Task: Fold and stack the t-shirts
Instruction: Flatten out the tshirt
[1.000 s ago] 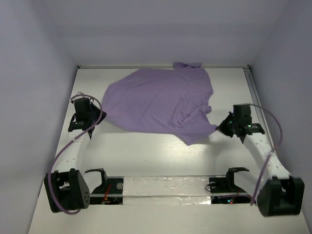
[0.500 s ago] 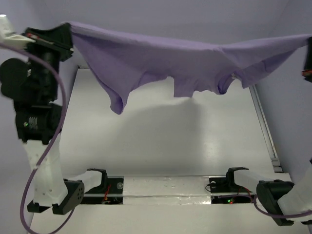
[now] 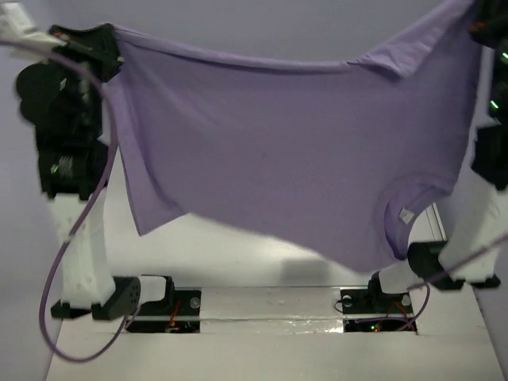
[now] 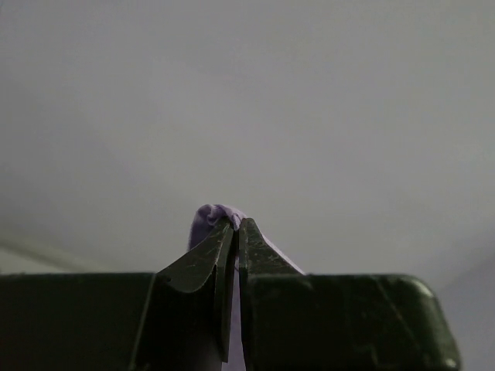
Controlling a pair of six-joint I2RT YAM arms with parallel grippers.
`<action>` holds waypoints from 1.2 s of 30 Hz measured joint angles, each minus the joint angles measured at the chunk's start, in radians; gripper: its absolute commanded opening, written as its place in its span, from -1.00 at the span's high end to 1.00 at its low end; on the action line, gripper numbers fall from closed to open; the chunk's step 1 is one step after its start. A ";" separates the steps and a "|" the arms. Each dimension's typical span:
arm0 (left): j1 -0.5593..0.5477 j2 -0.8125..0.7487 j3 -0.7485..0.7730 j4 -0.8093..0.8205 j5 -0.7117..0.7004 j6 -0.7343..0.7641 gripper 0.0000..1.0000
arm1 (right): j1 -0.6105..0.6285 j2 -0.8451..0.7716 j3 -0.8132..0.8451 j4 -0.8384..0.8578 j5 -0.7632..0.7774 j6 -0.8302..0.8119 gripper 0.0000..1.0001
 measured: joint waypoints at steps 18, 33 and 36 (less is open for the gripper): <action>0.061 0.557 0.233 -0.084 0.116 -0.084 1.00 | -0.163 0.489 0.033 0.047 -0.234 0.154 1.00; 0.134 -0.100 -0.751 0.285 0.180 -0.038 1.00 | -0.187 -0.403 -1.197 0.229 -0.368 0.167 1.00; 0.138 -0.217 -1.116 0.322 0.167 -0.028 1.00 | -0.167 -0.560 -1.600 0.222 -0.381 0.168 1.00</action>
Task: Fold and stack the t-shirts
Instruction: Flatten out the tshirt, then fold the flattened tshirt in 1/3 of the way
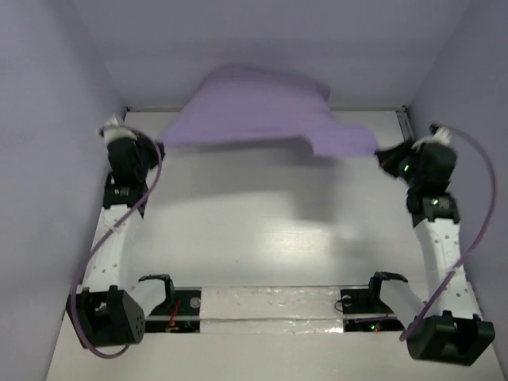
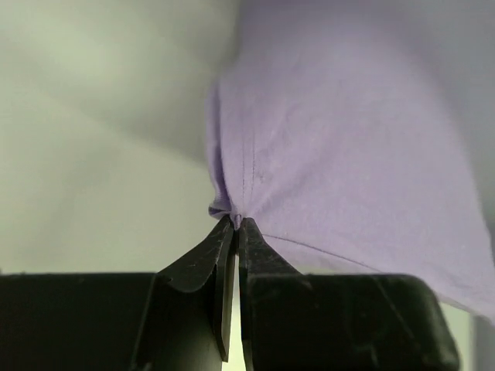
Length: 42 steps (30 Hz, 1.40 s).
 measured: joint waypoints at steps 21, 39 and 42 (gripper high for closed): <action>0.025 -0.128 -0.506 -0.142 -0.029 -0.074 1.00 | 0.013 -0.003 -0.297 -0.389 -0.134 0.055 1.00; 0.117 0.156 -0.365 -0.120 -0.114 -0.070 1.00 | 0.138 0.900 0.496 -0.160 -0.065 0.013 1.00; 0.117 0.251 -0.327 -0.089 -0.117 -0.069 1.00 | 0.145 1.030 0.634 -0.162 -0.056 0.001 1.00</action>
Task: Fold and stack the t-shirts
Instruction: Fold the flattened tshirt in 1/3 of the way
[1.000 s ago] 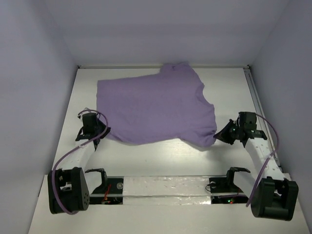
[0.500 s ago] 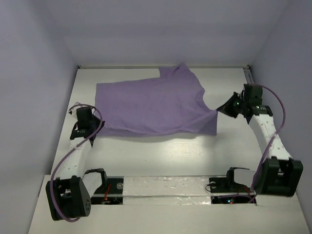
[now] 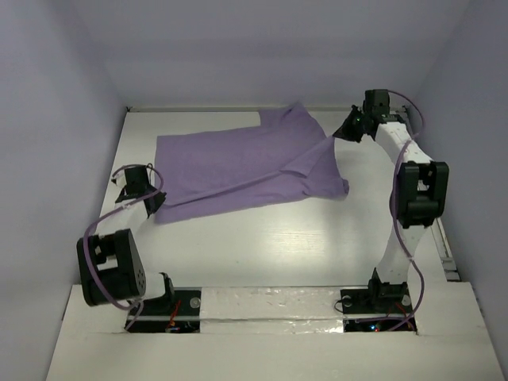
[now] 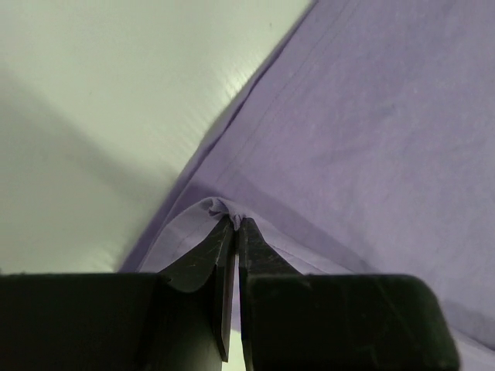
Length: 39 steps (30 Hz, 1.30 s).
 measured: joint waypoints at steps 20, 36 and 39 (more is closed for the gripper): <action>0.008 0.070 0.132 0.034 -0.021 0.054 -0.71 | 0.034 0.061 -0.005 0.010 0.051 -0.080 0.80; 0.026 -0.184 -0.161 -0.100 0.121 -0.023 -0.45 | -0.059 -0.330 -0.618 0.169 0.052 -0.045 0.09; 0.032 -0.135 -0.149 -0.042 0.124 -0.027 -0.25 | -0.059 -0.288 -0.614 0.168 0.003 -0.051 0.11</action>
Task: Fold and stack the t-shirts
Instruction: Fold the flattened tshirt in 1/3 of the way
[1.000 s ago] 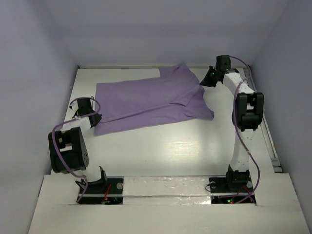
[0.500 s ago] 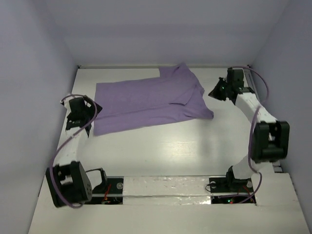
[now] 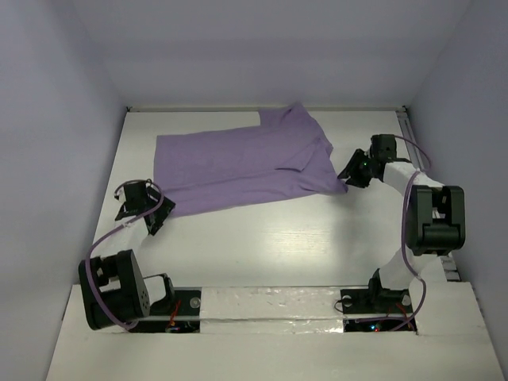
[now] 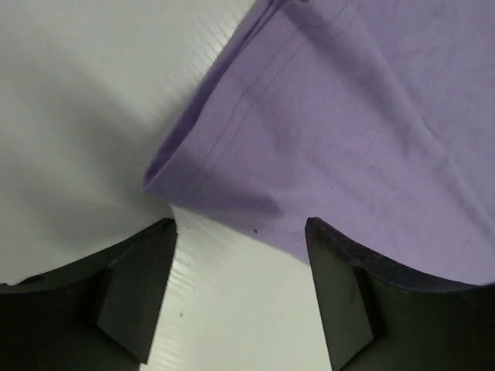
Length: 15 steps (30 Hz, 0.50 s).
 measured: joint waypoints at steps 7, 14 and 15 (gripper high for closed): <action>0.016 0.074 0.001 0.094 -0.004 -0.005 0.64 | 0.000 0.020 -0.001 0.023 -0.079 0.004 0.57; 0.016 0.116 0.013 0.119 -0.024 -0.005 1.00 | 0.000 0.040 0.014 0.051 -0.073 0.003 1.00; 0.016 0.122 0.019 0.120 -0.030 -0.005 1.00 | 0.000 0.051 0.027 0.050 -0.069 0.002 1.00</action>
